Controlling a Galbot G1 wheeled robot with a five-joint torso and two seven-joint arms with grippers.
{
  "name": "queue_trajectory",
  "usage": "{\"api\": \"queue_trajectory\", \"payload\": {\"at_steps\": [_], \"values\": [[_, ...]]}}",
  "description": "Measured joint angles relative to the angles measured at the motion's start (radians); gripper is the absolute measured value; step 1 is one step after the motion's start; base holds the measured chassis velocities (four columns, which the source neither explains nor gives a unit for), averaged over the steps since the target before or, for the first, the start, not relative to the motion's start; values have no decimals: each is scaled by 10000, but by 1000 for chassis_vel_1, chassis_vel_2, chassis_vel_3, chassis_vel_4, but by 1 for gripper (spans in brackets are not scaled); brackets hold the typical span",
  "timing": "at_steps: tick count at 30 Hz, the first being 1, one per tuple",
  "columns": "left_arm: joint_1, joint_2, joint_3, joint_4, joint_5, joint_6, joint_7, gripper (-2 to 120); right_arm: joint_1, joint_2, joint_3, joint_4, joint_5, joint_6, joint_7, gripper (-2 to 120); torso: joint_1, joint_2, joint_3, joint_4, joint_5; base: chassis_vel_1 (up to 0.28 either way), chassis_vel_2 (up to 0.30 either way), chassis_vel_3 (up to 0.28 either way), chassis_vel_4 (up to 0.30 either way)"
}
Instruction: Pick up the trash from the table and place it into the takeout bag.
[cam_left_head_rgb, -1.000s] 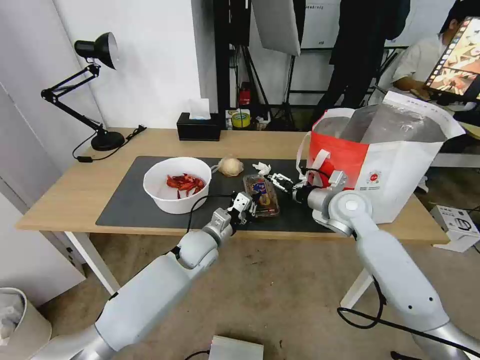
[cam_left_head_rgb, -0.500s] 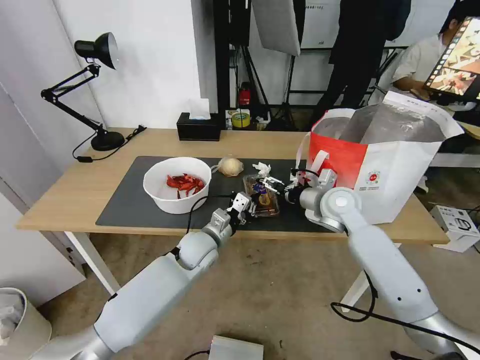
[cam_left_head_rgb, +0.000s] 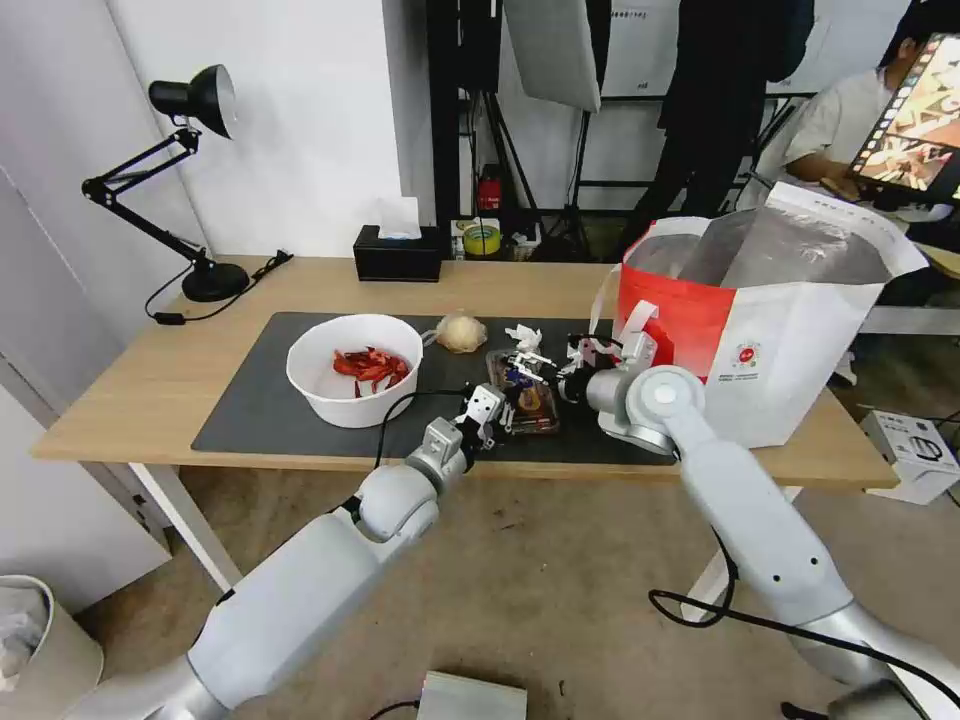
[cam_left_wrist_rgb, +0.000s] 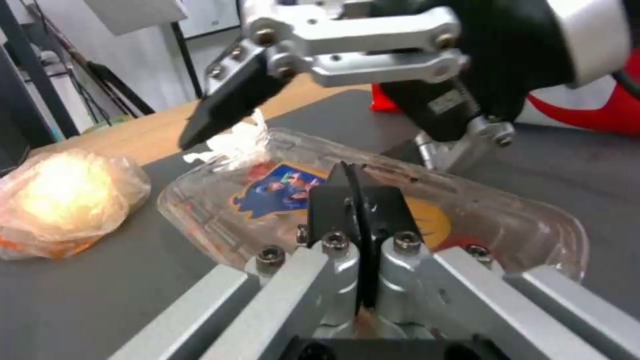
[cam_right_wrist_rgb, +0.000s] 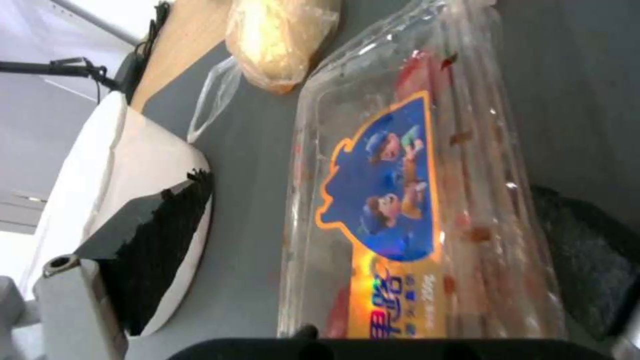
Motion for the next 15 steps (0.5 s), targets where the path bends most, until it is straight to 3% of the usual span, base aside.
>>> {"api": "queue_trajectory", "payload": {"at_steps": [13, 15], "values": [[-17, -15, 33, 22, 3, 0, -10, 0, 151, 59, -192, -295, 53, -247, 27, 100, 0, 0, -1, 0, 0, 0, 0, 0, 0], [-36, -37, 47, 23, 3, -3, -27, 0, 168, 25, -226, -324, 65, -283, 30, 95, -1, 1, -3, -2, -1, 0, 0, 0, 0]]}}
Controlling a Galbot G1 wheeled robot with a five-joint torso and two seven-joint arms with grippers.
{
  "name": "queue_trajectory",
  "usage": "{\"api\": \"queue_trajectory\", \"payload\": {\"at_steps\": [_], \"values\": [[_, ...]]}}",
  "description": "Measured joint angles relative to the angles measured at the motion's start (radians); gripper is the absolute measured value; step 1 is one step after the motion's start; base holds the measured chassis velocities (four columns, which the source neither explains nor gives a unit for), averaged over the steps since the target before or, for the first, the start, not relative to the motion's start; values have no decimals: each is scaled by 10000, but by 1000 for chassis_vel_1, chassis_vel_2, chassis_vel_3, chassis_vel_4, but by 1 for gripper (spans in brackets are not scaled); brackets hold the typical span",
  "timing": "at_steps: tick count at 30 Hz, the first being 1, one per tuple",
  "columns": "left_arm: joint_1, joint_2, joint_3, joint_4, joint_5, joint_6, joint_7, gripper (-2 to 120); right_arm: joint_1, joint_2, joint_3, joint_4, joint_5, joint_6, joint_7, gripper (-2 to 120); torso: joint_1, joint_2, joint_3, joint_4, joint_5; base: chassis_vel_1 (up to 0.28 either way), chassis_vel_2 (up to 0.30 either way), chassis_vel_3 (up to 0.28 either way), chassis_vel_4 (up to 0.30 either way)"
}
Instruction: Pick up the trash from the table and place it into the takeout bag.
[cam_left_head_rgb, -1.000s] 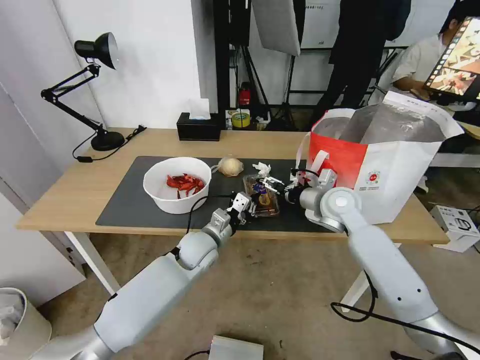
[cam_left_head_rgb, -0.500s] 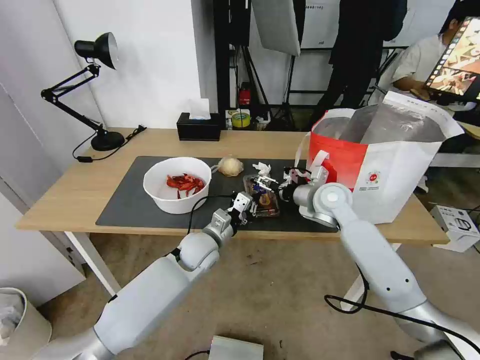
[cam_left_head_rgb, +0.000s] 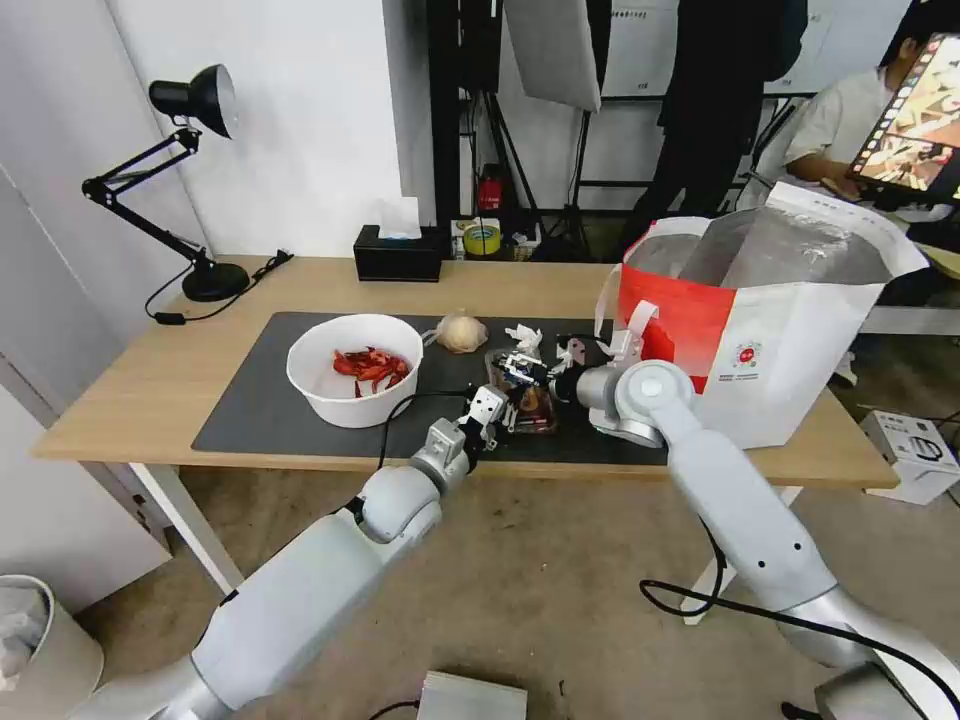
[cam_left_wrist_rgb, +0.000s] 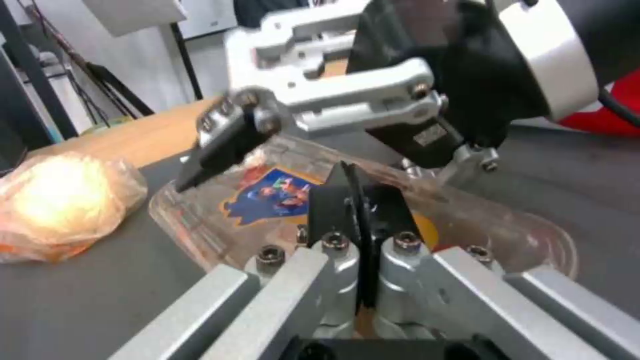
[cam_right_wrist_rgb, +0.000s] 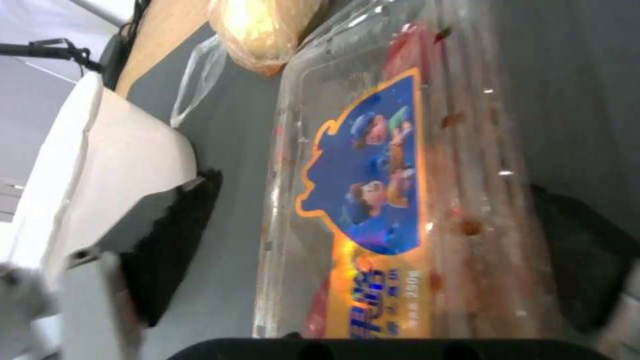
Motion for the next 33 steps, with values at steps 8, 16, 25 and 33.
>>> {"api": "queue_trajectory", "payload": {"at_steps": [8, 16, 25, 33], "values": [[-24, -18, 46, -36, -30, -20, -13, 0, 64, -61, -47, -98, 182, -150, 225, 68, -1, 0, 0, -3, 0, 0, 0, 0, 0], [50, 33, 35, -174, -64, -12, 4, 0, -80, -154, 36, -98, 209, -167, 303, 37, 2, -1, 3, 7, 4, 0, 0, 0, 0], [160, 229, -79, -457, -133, -52, -37, 0, -230, -219, 199, 7, 224, -169, 286, 6, 1, -1, 2, 4, 0, 0, 0, 0, 0], [351, 508, -337, -850, -246, -50, -113, 0, -312, -265, 316, 88, 228, -99, 227, 0, 1, -1, 2, 4, 2, 0, 0, 0, 0]]}}
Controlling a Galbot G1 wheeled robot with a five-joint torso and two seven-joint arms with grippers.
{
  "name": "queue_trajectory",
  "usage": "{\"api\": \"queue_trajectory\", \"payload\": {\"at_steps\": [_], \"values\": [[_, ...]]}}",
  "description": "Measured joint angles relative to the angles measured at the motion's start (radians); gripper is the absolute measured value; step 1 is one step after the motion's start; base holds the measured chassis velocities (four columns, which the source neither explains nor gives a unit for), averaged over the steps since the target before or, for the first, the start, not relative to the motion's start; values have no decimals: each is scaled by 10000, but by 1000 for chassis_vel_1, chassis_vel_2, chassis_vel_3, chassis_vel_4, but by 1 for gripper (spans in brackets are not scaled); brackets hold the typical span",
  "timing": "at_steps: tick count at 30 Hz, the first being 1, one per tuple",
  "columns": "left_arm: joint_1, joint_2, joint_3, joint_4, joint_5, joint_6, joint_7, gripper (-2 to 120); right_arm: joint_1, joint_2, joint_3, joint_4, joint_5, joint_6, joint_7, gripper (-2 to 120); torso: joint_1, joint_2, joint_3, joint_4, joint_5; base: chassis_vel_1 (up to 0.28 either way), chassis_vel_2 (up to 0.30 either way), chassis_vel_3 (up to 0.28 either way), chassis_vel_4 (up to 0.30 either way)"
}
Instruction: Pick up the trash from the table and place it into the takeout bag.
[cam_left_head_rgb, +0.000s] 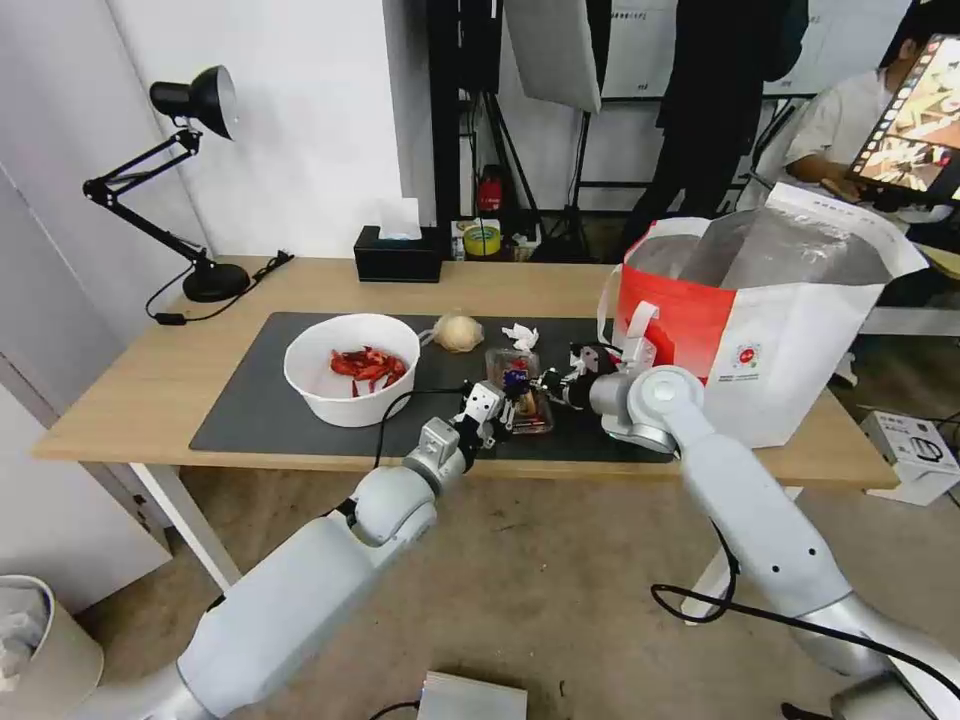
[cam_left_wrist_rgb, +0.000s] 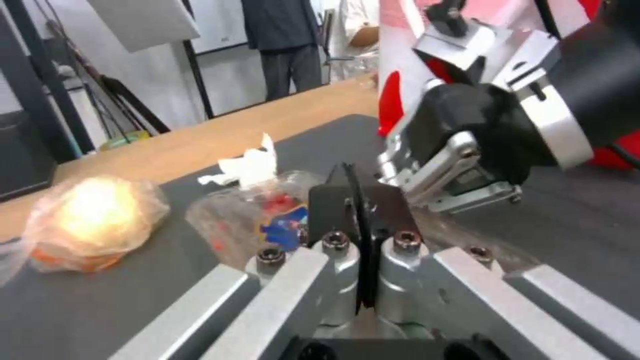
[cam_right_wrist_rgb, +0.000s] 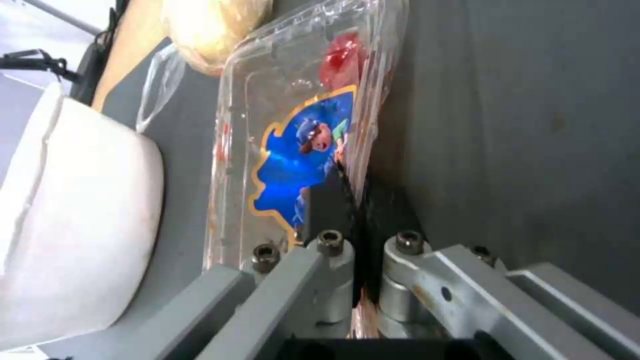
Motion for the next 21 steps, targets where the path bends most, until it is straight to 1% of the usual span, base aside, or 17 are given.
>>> {"api": "queue_trajectory", "payload": {"at_steps": [3, 4, 6, 7, 10, 11, 14, 15, 17, 18, 19, 20, 21], "values": [[343, 269, -296, -336, -36, 3, -72, 0, -63, 17, 121, 71, 0, 132, -152, 0, 0, -1, 1, -2, 0, 0, 0, 0, 0], [343, 269, -296, -336, -36, 3, -72, 0, -63, 17, 121, 71, 0, 132, -152, 0, 0, -1, 1, -2, 0, 0, 0, 0, 0], [633, 459, -572, -649, -125, 4, -135, 0, -66, 15, 172, 140, -2, 189, -264, 0, 0, -1, 1, -2, -1, 0, 0, 0, 0], [633, 459, -572, -649, -125, 4, -135, 0, -66, 15, 172, 140, -2, 189, -264, 0, 0, -1, 1, -2, -1, 0, 0, 0, 0], [1169, 749, -1079, -1126, -226, 9, -205, 0, -67, -14, 235, 256, -11, 395, -651, 0, 1, -2, 1, -3, -1, 0, 0, 0, 0], [1169, 749, -1079, -1126, -226, 9, -205, 0, -67, -14, 235, 256, -11, 395, -651, 0, 1, -2, 1, -3, -1, 0, 0, 0, 0], [2108, 1079, -1884, -1755, -236, 17, -209, 0, -64, -59, 262, 431, -38, 604, -1145, 0, 1, -2, 1, 0, -2, 0, 0, 0, 0], [2108, 1079, -1884, -1755, -236, 17, -209, 0, -64, -59, 262, 431, -38, 604, -1145, 0, 1, -2, 1, 0, -2, 0, 0, 0, 0], [2499, 1217, -2222, -2048, -257, 16, -211, 0, -68, -93, 262, 576, -45, 633, -1359, 0, 1, -2, 1, 0, -3, 0, 0, 0, 0], [2770, 1307, -2452, -2246, -280, 17, -219, 2, -81, -115, 263, 682, -50, 642, -1460, 0, 0, -2, 1, -1, -2, 0, 0, 0, 0], [2997, 1364, -2683, -2405, -289, 17, -228, 7, -97, -126, 262, 767, -55, 652, -1559, 0, 0, -2, 1, -1, -2, 0, 0, 0, 0], [2997, 1364, -2683, -2405, -289, 17, -228, 7, -97, -126, 262, 767, -55, 652, -1559, 0, 0, -2, 1, -1, -2, 0, 0, 0, 0], [3207, 1411, -2885, -2541, -289, 14, -232, 11, -116, -133, 262, 879, -63, 685, -1694, 0, 0, -1, 0, -1, -1, 0, 0, 0, 0]]}}
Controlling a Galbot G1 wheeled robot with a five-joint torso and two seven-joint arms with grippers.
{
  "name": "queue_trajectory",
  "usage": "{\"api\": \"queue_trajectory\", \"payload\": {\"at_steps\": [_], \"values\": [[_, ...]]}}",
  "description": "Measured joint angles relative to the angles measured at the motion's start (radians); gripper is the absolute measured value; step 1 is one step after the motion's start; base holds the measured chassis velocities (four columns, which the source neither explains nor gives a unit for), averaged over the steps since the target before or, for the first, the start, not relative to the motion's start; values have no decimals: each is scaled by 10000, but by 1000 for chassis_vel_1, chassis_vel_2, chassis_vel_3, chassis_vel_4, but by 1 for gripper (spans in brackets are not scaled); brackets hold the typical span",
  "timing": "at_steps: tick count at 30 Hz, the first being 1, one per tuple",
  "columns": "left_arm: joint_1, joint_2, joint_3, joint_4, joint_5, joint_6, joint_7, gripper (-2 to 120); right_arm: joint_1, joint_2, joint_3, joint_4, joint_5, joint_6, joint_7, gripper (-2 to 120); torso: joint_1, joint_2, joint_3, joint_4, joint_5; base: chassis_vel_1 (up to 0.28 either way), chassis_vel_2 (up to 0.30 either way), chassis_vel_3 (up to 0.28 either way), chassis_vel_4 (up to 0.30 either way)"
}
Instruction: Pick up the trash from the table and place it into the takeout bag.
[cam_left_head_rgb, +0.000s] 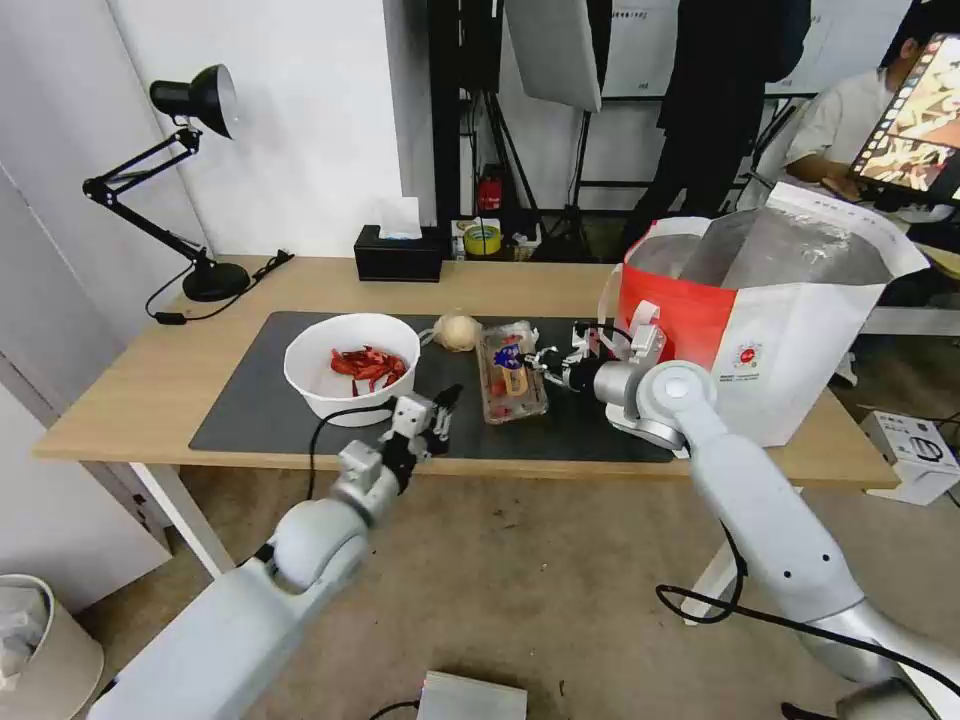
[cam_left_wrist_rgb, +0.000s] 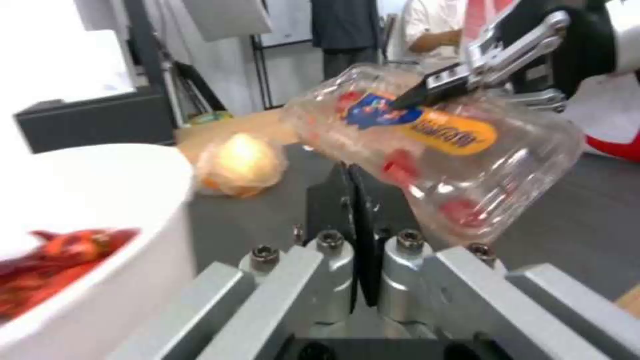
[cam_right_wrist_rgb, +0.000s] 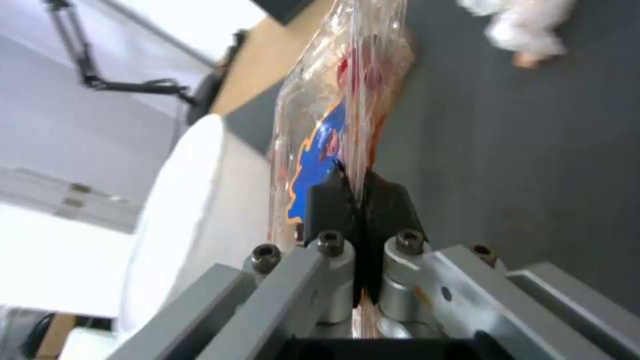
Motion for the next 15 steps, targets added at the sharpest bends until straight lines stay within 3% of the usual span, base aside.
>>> {"api": "queue_trajectory", "payload": {"at_steps": [6, 15], "values": [[848, 120, -640, -590, 17, -18, -49, 33, 0, -10, 170, 682, 28, 185, -213, 0, 0, 0, 0, -1, 0, 0, 0, 0, 0], [1041, 145, -790, -801, -6, -108, -222, 63, 815, -192, 610, 1317, 922, 537, 368, 0, 0, 0, 0, 1, 0, 0, 0, 0, 0]]}}
